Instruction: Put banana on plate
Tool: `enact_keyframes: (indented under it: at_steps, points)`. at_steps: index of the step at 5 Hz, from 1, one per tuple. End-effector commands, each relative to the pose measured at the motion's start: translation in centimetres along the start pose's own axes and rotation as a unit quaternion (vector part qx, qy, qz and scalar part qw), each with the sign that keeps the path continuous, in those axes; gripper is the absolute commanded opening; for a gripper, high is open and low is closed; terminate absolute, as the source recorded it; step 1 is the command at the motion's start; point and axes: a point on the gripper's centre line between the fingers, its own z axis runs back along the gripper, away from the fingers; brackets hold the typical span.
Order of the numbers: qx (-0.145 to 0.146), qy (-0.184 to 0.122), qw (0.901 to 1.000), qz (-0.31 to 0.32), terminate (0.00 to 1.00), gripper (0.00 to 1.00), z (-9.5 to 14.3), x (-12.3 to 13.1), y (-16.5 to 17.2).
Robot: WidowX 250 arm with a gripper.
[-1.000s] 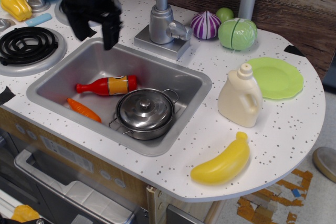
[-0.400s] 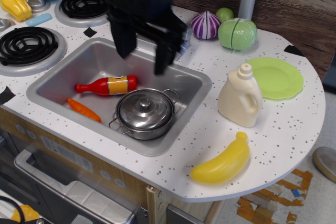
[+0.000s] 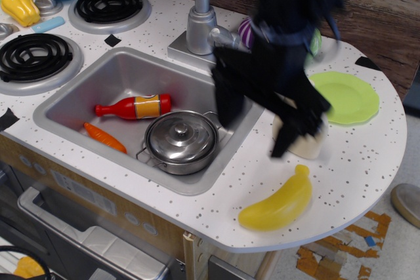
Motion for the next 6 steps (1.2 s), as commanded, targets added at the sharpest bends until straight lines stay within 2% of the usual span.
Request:
enact_keyframes:
  at_steps: [1, 2, 4, 5, 6]
  points:
    - [-0.008, -0.039, 0.9992, 0.008, 0.0, 1.0, -2.4, 0.3, -2.5]
    - [-0.014, -0.052, 0.9984, 0.017, 0.0, 1.0, -4.2, 0.6, -3.4]
    - [-0.044, -0.073, 0.9956, 0.039, 0.0, 1.0, -7.4, -0.1, -4.0]
    - [-0.053, -0.077, 0.9938, 0.06, 0.0, 1.0, -8.2, 0.1, -3.9]
    - [-0.059, -0.06, 0.9943, 0.065, 0.0, 0.0, -7.2, 0.3, -3.3]
